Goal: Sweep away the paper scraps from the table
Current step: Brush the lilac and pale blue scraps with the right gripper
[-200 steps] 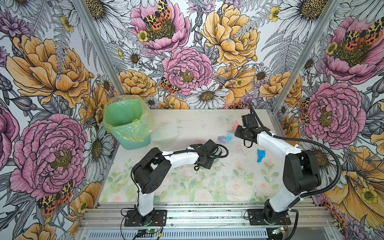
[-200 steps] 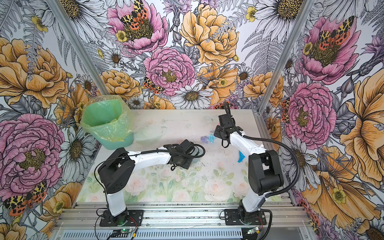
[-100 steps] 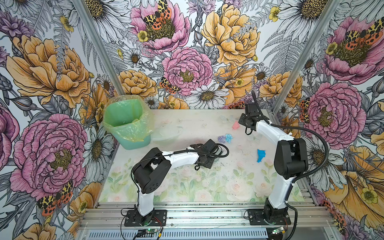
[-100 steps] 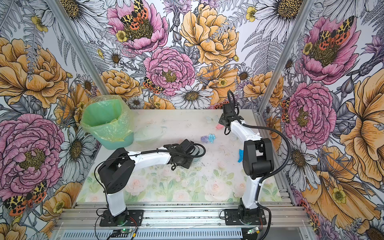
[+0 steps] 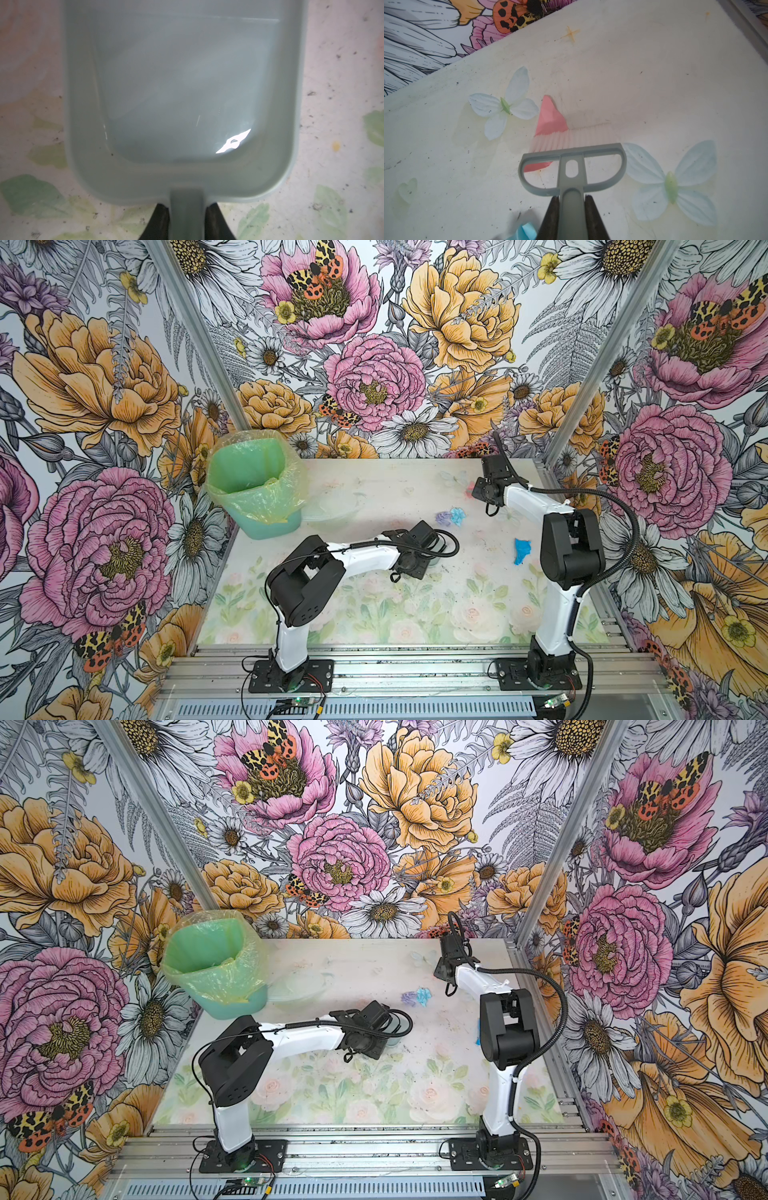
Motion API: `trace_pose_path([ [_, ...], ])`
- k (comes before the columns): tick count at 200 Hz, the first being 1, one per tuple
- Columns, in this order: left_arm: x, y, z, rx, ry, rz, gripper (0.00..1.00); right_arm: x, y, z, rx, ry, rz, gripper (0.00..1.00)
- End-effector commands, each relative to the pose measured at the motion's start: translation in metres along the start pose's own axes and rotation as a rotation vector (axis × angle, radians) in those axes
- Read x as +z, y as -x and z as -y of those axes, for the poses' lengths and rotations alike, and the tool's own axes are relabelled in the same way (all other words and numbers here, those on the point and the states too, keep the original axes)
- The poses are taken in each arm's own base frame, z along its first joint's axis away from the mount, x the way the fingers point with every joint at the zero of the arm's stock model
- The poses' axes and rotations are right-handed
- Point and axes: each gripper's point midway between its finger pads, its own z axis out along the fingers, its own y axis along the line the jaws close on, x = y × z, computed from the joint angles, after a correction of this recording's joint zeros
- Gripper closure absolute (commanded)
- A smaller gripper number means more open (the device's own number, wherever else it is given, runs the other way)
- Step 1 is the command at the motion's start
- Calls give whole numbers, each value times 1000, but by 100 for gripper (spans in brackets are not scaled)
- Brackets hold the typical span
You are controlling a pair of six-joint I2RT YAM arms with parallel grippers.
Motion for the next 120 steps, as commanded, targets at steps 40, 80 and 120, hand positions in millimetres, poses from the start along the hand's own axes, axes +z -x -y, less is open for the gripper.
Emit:
trace_pose_path([
  [40,5,5,12,23,-28,9,100,-44,-43,-29,-61,108,-48,100],
  [80,8,6,15,25,-34,5,100,-81,-68,-47,-71,200,-66,100],
  [120,9,6,16,25,-34,3,100,-112,-66,-38,-51,233,-22,100],
])
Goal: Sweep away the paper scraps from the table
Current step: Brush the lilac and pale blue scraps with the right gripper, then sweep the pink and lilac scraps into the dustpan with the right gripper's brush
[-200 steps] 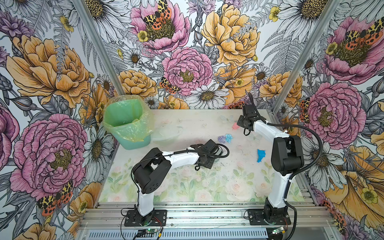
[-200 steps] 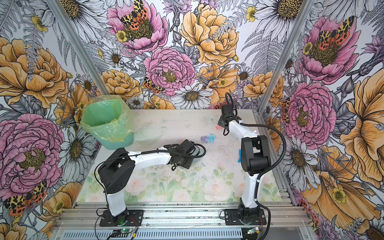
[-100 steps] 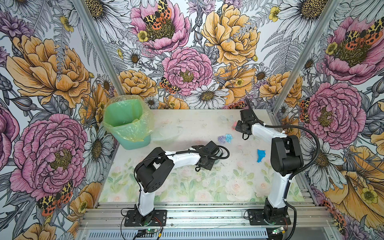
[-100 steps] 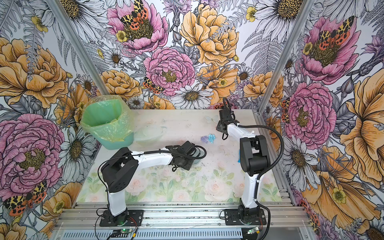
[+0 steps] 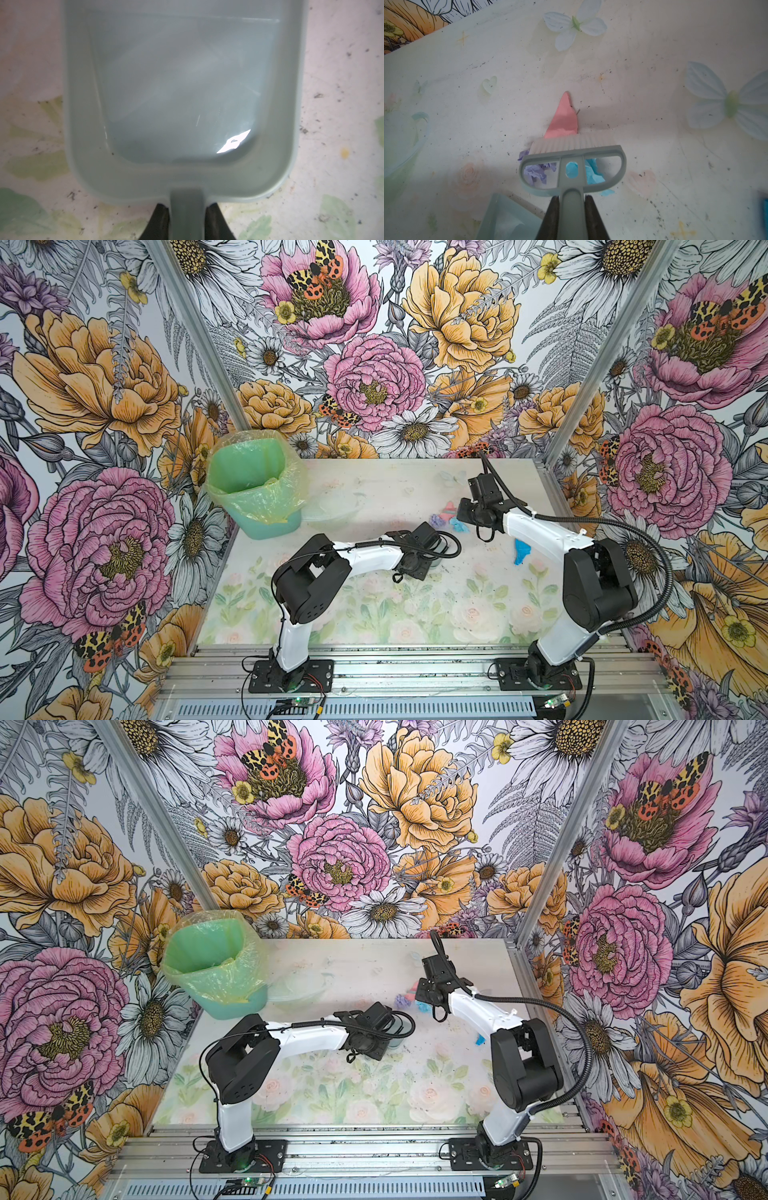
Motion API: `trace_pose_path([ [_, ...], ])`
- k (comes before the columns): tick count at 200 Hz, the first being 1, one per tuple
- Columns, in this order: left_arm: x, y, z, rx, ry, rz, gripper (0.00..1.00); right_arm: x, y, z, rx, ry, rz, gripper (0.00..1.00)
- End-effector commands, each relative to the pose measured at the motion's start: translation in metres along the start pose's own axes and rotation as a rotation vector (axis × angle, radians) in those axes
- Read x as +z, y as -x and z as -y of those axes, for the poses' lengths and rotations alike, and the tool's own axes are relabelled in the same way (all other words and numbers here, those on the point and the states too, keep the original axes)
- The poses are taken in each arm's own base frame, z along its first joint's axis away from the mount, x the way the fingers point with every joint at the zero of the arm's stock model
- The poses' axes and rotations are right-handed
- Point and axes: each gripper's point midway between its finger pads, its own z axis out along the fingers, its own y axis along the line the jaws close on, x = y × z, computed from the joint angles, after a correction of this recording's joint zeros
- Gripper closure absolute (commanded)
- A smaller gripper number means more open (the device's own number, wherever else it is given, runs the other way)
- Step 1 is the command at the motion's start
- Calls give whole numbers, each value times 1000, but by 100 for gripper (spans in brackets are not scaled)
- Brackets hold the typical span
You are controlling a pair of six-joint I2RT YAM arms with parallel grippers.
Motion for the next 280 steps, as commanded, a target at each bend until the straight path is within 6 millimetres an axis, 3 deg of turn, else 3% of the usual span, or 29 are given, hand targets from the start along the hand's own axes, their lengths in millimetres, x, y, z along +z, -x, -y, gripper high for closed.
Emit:
trace_pose_path([
  [1,2,4,11,19,-28,8,100,-24,13,1,28,24,60,100],
  [28,2,5,11,23,-29,10,100,-37,33,13,34,1,122,100],
  [49,2,5,11,21,-29,8,100,-34,51,23,41,-18,142,100],
  [75,1,5,11,19,-29,10,100,-16,71,29,16,-73,154,100],
  [107,-1,7,10,15,-21,19,100,16,79,21,2,-72,115,100],
  [136,-1,7,8,15,-16,21,100,41,67,8,-18,-49,60,100],
  [176,-1,8,9,19,-14,22,100,48,38,-18,-92,-9,6,100],
  [236,-2,8,8,18,-14,23,100,31,-10,-38,-134,50,-65,100],
  [280,-3,10,10,23,-19,26,100,10,-31,-49,-147,126,-96,100],
])
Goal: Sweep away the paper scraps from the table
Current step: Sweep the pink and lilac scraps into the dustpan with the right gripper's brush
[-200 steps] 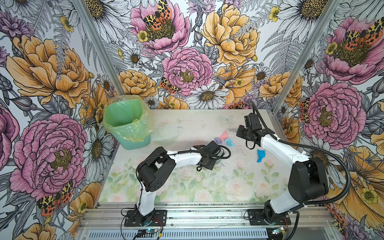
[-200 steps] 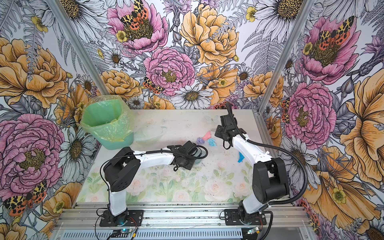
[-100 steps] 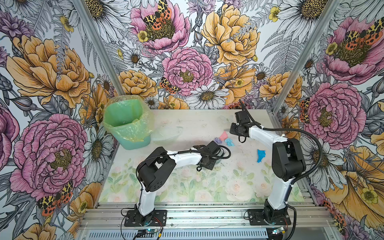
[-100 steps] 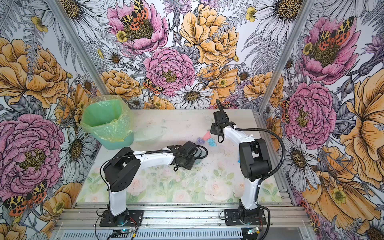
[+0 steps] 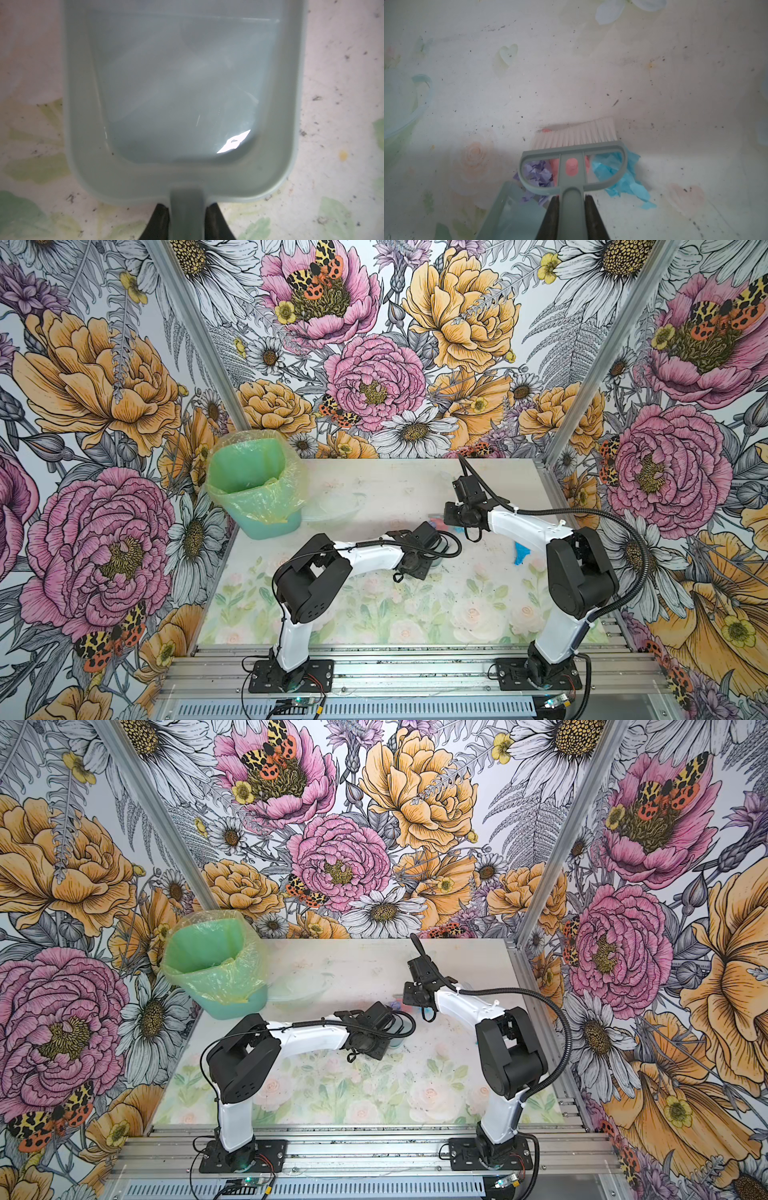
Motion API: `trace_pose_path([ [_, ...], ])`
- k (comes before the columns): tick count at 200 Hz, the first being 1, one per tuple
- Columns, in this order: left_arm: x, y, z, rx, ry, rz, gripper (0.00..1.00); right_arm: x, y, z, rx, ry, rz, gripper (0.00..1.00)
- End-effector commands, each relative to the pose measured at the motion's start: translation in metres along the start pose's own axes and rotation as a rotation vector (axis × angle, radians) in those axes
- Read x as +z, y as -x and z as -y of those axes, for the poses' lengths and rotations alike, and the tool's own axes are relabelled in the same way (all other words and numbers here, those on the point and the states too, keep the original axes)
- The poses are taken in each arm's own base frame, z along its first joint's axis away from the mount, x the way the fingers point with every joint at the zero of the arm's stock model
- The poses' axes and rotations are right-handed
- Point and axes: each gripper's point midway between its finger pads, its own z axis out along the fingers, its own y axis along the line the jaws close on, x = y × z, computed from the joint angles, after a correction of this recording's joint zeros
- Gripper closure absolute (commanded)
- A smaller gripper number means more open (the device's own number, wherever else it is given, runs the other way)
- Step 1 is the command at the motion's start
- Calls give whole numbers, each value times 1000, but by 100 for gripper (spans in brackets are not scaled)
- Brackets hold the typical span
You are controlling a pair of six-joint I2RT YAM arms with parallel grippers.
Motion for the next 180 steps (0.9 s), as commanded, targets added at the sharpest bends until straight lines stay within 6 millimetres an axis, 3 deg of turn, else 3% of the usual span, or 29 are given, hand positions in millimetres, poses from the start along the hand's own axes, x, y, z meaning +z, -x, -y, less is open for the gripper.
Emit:
trace_pose_path([
  [1,-4,8,9,23,-19,24,100,-16,-7,-12,-2,63,-8,100],
  [60,-8,9,8,24,-11,27,100,-26,-42,-24,2,156,-105,100],
  [180,-14,3,4,44,8,-10,100,-52,-77,-32,6,241,-236,100],
])
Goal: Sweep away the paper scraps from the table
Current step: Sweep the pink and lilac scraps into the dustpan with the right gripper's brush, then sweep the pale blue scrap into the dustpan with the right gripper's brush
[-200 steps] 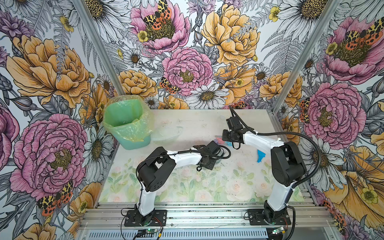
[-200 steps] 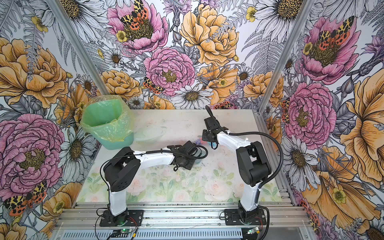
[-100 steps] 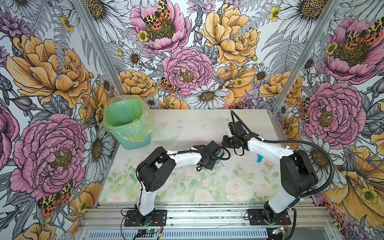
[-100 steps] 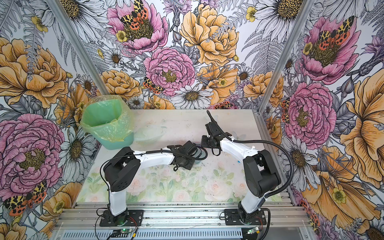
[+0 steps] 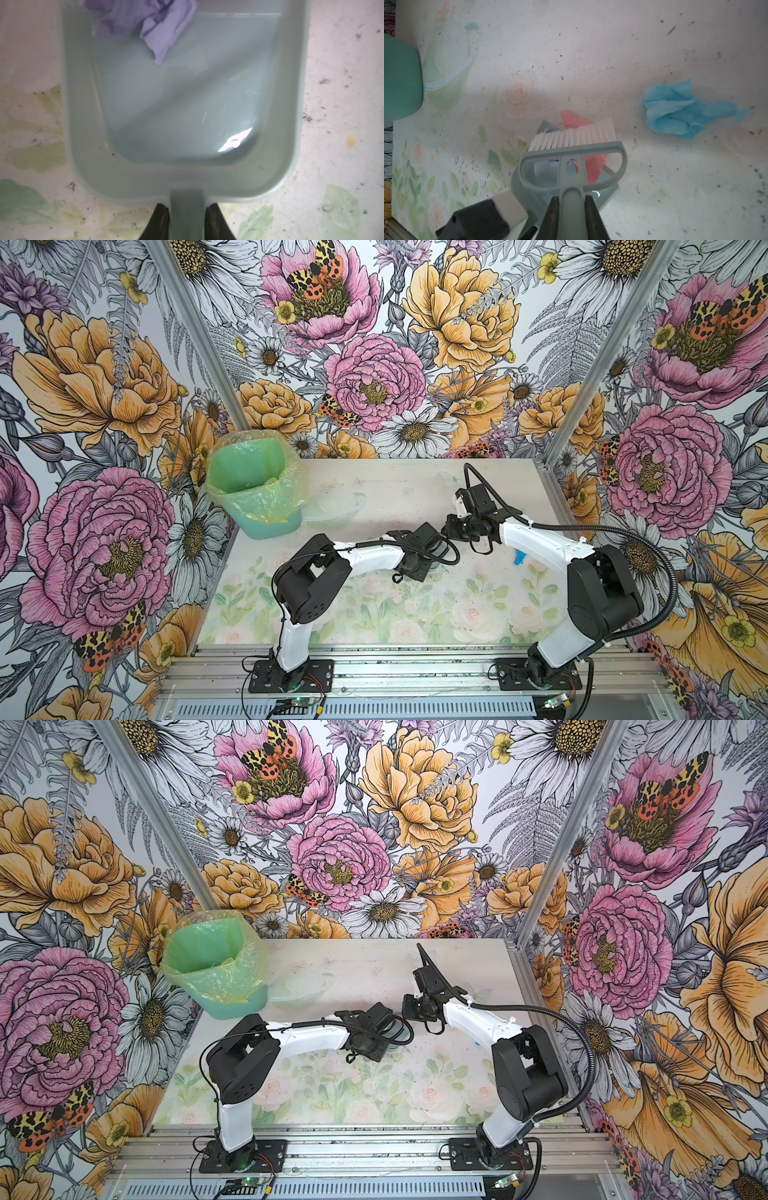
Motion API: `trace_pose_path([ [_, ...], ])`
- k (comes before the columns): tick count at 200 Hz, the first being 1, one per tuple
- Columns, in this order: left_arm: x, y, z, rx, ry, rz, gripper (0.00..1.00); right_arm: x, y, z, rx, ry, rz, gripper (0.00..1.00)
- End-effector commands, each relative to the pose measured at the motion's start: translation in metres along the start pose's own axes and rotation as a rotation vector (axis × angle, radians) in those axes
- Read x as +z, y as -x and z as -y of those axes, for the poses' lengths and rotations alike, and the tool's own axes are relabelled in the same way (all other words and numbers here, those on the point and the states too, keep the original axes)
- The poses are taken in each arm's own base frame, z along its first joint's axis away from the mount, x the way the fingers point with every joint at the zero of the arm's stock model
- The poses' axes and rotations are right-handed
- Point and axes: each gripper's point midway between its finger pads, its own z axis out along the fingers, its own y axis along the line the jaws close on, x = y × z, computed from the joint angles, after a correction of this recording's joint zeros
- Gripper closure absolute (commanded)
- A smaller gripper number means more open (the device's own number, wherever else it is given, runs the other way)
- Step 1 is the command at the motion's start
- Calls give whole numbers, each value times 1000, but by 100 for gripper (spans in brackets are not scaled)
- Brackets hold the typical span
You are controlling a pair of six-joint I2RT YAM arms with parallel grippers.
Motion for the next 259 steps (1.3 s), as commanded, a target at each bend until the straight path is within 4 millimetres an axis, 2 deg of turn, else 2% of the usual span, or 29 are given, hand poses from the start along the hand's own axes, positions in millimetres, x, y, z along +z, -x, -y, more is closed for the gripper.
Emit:
trace_pose_path([
  [1,-11,11,4,20,-6,30,100,-11,-26,-7,-5,33,-80,100],
  [53,-9,14,5,24,-2,30,100,-29,-45,-10,6,56,-114,100],
  [84,-10,15,4,23,0,35,100,-41,-40,-15,37,82,-92,100],
  [124,-11,15,3,19,3,37,100,-57,-14,2,101,57,-15,100],
  [178,-10,16,7,25,-6,36,100,-91,45,36,119,-76,191,100],
  [215,-9,17,10,32,-12,36,100,-99,70,47,103,-134,246,100],
  [243,-7,17,16,45,-34,28,100,-102,84,80,100,-312,300,100],
  [259,-7,16,23,68,-51,23,100,-95,86,101,93,-416,294,100],
])
